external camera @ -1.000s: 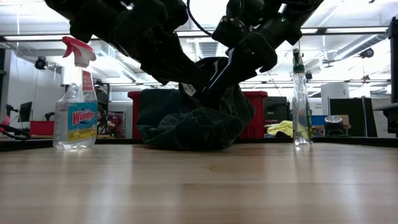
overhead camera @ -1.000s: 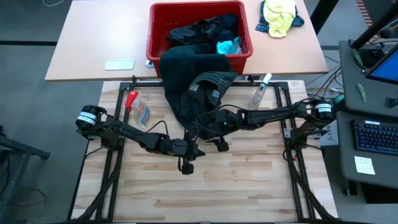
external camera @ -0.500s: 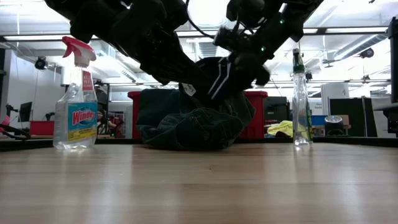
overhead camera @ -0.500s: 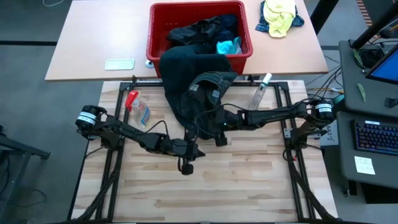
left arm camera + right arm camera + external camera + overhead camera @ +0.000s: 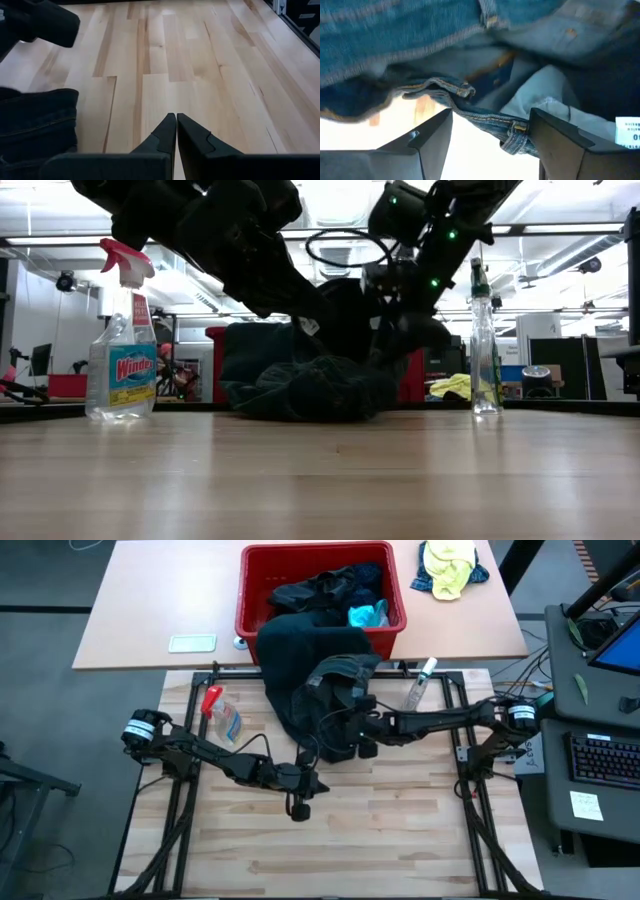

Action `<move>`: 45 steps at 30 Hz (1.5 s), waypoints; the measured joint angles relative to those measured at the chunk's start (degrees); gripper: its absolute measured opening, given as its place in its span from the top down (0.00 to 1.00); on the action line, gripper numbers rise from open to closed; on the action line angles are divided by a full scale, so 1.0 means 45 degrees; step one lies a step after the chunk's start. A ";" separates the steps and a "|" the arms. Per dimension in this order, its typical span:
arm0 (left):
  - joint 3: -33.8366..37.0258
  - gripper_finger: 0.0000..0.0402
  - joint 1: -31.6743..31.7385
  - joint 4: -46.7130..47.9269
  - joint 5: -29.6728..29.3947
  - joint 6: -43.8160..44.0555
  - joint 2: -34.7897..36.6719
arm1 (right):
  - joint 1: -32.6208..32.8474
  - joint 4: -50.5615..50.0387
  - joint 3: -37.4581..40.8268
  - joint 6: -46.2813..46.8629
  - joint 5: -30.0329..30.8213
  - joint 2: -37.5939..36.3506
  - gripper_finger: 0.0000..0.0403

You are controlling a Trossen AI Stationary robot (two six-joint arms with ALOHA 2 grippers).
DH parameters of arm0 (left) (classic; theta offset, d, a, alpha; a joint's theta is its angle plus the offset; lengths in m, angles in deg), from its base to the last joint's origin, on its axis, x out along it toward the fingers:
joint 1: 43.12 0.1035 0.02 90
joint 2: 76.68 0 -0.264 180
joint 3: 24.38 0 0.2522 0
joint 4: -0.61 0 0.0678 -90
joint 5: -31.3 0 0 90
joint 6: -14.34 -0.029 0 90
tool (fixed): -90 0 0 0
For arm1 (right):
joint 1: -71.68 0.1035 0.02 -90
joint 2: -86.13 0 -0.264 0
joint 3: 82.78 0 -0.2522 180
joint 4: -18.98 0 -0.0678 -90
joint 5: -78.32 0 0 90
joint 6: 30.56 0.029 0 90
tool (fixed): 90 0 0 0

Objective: Fold Laundry from Bin
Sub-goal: Fold the blue pants

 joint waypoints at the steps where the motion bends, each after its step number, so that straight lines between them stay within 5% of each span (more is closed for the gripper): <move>1: 0.0005 1.00 0.0004 0.0005 0.0048 0.0000 0.0000 | -0.0106 -0.0319 0.0000 -0.0067 0.0001 0.0000 0.38; 11: 0.0010 1.00 0.0053 0.0005 0.0236 -0.0068 0.0000 | -0.1261 -0.2135 0.0005 0.0641 -0.2035 -0.0043 0.45; 19: 0.0029 1.00 0.0125 -0.0021 0.0233 -0.0108 0.0000 | -0.1436 -0.1496 0.0010 -0.0075 -0.1710 -0.0449 0.55; 29: 0.0029 1.00 0.0136 -0.0403 0.0233 -0.0466 0.0000 | -0.1562 -0.0350 0.0010 -0.0374 -0.3516 0.0594 0.95; 45: -0.0416 1.00 -0.0234 -0.0133 0.0417 -0.0325 0.0351 | 0.0968 -0.0212 0.0015 0.0699 -0.4377 -0.3559 0.97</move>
